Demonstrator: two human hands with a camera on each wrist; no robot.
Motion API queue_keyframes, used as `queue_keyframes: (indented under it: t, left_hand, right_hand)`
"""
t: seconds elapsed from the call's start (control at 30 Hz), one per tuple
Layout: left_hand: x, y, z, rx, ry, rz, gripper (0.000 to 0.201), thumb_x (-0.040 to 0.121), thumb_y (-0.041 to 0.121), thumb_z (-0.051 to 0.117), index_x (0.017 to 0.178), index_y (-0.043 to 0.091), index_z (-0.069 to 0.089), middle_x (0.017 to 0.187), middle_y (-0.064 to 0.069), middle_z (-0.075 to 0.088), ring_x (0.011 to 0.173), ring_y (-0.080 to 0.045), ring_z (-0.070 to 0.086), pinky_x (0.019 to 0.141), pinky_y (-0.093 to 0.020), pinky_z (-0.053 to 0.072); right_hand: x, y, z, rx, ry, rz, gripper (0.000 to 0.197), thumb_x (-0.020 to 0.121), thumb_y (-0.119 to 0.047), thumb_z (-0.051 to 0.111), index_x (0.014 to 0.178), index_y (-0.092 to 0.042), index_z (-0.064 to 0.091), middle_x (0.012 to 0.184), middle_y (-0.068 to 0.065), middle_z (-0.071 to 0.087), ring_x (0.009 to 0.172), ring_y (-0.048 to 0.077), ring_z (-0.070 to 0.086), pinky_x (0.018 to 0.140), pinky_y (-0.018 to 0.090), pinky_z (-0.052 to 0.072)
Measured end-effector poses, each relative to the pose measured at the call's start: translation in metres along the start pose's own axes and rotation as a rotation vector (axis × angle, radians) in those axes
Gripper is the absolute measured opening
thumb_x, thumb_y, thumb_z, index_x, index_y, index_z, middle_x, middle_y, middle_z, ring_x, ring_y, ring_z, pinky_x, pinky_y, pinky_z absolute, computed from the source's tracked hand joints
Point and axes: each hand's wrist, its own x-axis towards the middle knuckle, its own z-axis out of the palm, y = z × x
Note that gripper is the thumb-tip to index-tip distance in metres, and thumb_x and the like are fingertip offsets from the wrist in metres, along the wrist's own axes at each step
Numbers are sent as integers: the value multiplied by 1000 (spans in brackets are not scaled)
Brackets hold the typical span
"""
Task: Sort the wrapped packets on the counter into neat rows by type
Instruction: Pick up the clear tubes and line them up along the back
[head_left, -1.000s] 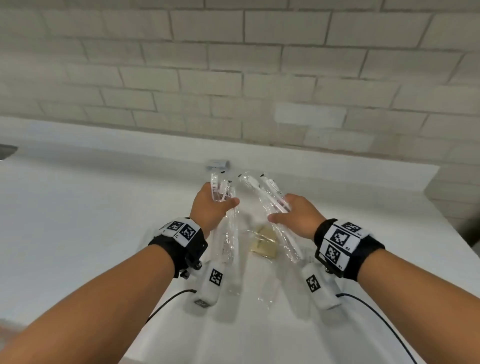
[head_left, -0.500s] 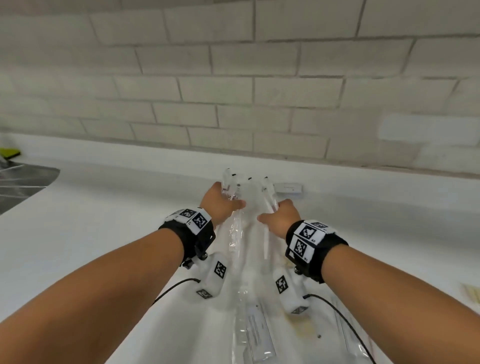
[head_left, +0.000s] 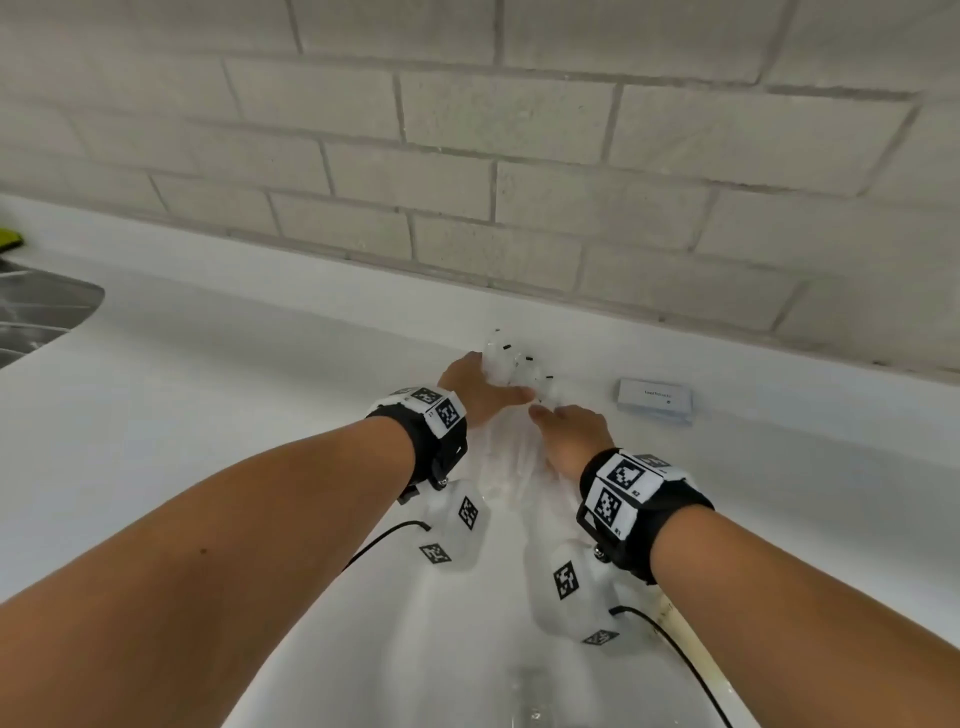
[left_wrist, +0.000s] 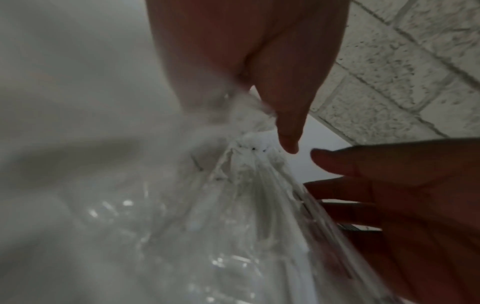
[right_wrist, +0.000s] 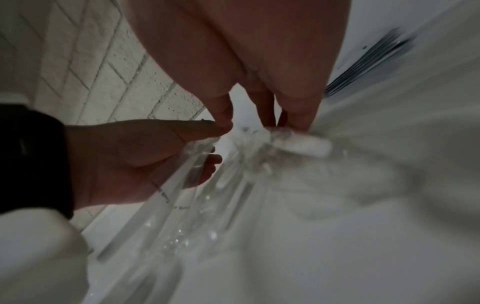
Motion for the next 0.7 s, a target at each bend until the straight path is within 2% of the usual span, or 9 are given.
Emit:
queue_keyframes:
  t: [0.07, 0.1, 0.13, 0.2, 0.27, 0.37, 0.47, 0.6, 0.7]
  left_hand:
    - [8, -7, -4, 115, -8, -30, 100, 69, 72, 63, 143, 12, 35, 140, -10, 46, 129, -32, 43, 107, -44, 38]
    - [10, -11, -6, 154, -2, -48, 106, 70, 75, 60, 150, 14, 25, 148, -13, 38, 136, -35, 35, 111, -48, 33]
    - [11, -14, -8, 162, 7, -65, 109, 72, 76, 56, 153, 16, 15, 153, -14, 30, 141, -37, 28, 114, -49, 28]
    - [9, -18, -14, 111, 10, -101, 109, 76, 77, 48, 155, 19, 2, 158, -14, 18, 145, -37, 18, 117, -49, 20]
    - [8, -26, -19, 54, 7, -142, 103, 79, 78, 40, 155, 21, -2, 160, -13, 13, 146, -36, 16, 118, -49, 17]
    - [0, -41, -30, 49, -8, -117, 84, 84, 65, 49, 152, 24, 22, 155, -12, 26, 139, -33, 34, 113, -46, 31]
    - [-16, -55, -37, 147, -13, 43, 55, 85, 38, 66, 136, 26, 49, 133, -8, 47, 112, -27, 58, 93, -33, 49]
    - [-30, -57, -36, 334, -59, 163, 41, 88, 36, 62, 128, 23, 61, 128, -7, 57, 114, -24, 59, 93, -25, 41]
    - [-28, -56, -37, 385, -35, 129, 44, 90, 31, 60, 132, 20, 58, 138, -9, 51, 122, -25, 54, 101, -29, 41]
  right_hand:
    - [4, 1, 0, -29, 11, -18, 31, 97, -28, 40, 99, -6, 61, 102, 15, 64, 105, 32, 59, 72, 26, 44]
    - [5, 2, -2, -39, 22, -15, 26, 95, -23, 42, 96, -5, 61, 96, 12, 64, 100, 30, 59, 65, 22, 42]
    - [5, 3, -3, -46, 33, -6, 24, 94, -20, 45, 100, -4, 62, 101, 10, 64, 102, 28, 59, 66, 20, 42]
    - [3, 7, -5, -51, 73, 14, 37, 92, -24, 51, 126, -8, 56, 128, 8, 58, 119, 27, 54, 90, 25, 45]
    - [-3, 8, -8, -60, 82, 31, 49, 89, -27, 58, 134, -11, 48, 134, 8, 54, 123, 28, 51, 100, 32, 44]
    - [-13, 6, -13, -135, 31, 41, 42, 87, -20, 61, 124, -2, 56, 124, 13, 61, 113, 28, 59, 93, 32, 48]
    - [-18, 9, -16, -127, 44, 21, 33, 88, -16, 61, 116, 0, 61, 119, 15, 63, 105, 29, 62, 89, 33, 50]
    - [-18, 15, -21, 114, 164, 72, 32, 88, -19, 63, 116, -9, 51, 116, 12, 59, 87, 26, 60, 83, 39, 56]
    - [-16, 17, -27, 85, 188, 101, 52, 85, -27, 69, 127, -9, 45, 124, 13, 58, 106, 31, 61, 85, 34, 49]
